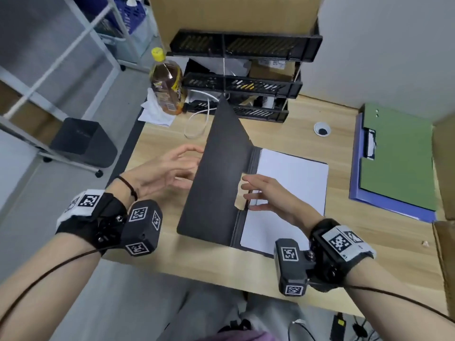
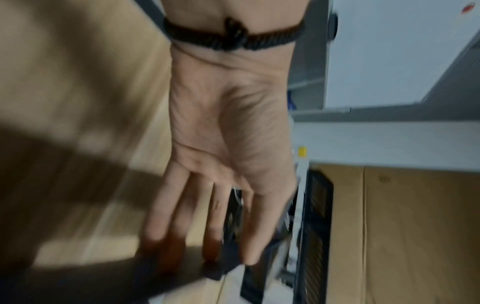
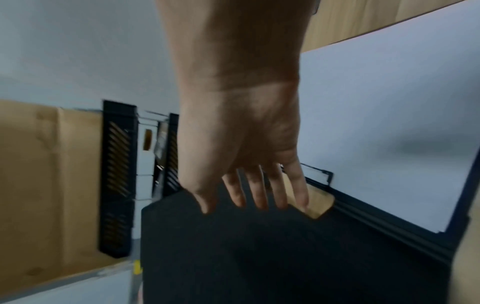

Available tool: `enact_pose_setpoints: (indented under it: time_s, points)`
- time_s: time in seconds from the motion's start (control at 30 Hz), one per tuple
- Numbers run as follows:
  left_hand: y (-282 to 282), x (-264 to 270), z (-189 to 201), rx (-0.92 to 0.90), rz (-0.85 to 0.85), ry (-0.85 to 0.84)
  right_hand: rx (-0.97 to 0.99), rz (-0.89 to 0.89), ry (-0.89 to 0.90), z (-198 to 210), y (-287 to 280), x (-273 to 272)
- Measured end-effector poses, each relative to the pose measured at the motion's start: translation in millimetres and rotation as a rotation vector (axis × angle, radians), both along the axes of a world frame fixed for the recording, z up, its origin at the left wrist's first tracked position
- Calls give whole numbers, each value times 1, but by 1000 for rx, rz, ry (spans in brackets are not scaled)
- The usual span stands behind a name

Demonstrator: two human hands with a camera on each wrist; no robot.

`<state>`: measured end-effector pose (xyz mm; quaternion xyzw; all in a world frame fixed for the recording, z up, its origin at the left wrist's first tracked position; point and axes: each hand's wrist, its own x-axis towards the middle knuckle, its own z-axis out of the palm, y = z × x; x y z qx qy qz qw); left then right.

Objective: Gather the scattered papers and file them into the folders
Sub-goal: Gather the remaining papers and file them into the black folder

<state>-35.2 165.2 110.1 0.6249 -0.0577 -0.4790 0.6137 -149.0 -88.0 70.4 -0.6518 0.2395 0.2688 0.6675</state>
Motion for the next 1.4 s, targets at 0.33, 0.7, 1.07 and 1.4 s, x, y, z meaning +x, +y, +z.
enact_pose_setpoints:
  time_s: [0.33,0.7,1.07,1.4]
  points:
    - [-146,-29,-25,-60,-252,290,164,-280,-87,25,-63,-72]
    - [-176,-64,-97,392,-104,38,-183,-713,219,-73,-104,-166]
    - [-129,-60,-123,537,-23,119,-129,-593,283,-90,-86,-150]
    - [-103,-69,-126,454,-101,170,-123,-633,418,-98,-76,-147]
